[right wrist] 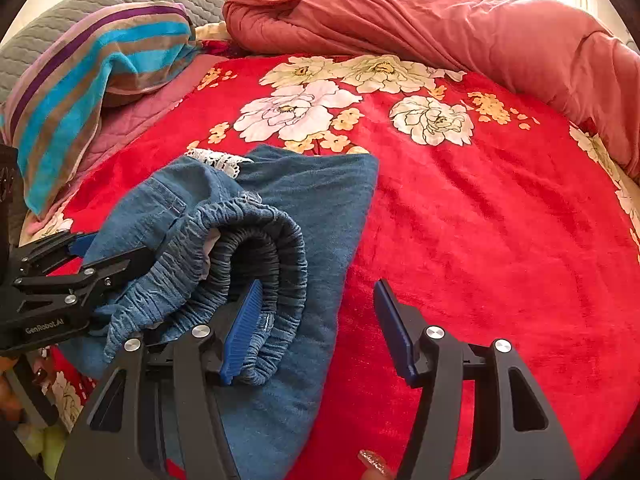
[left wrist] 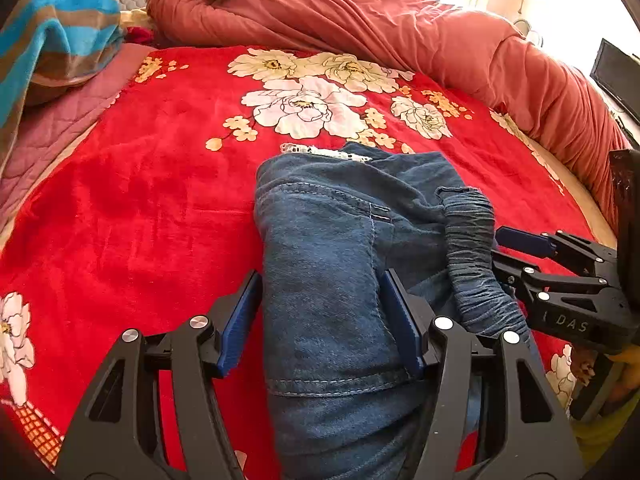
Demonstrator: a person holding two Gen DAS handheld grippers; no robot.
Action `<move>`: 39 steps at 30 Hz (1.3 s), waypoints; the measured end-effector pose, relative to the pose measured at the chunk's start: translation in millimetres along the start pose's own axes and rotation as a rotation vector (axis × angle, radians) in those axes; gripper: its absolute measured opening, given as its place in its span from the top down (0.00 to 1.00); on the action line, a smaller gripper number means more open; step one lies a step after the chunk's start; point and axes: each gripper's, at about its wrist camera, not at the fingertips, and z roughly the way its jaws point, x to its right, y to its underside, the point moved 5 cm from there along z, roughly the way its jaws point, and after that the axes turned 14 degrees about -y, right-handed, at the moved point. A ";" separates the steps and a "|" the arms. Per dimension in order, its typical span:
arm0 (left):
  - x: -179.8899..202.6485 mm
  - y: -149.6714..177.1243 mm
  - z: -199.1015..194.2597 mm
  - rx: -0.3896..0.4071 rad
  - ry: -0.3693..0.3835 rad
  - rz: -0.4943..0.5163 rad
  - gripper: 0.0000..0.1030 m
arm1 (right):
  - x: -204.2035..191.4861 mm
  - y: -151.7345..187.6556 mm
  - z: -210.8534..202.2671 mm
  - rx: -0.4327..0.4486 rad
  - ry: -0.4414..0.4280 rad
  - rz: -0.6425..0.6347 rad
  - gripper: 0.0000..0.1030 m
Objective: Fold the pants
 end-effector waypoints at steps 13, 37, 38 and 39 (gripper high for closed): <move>-8.9 -1.6 -18.5 0.026 -0.014 -0.032 0.30 | 0.3 -4.8 -35.0 0.100 -0.003 0.025 0.11; -22.2 39.8 -128.1 0.204 -0.038 -0.082 0.09 | -61.4 33.4 -146.0 0.345 0.043 -0.104 0.05; -22.8 42.9 -129.8 0.203 -0.039 -0.081 0.09 | -62.4 36.6 -147.2 0.342 0.050 -0.109 0.05; -23.3 47.5 -131.7 0.198 -0.043 -0.079 0.09 | -63.0 40.1 -148.1 0.338 0.054 -0.110 0.05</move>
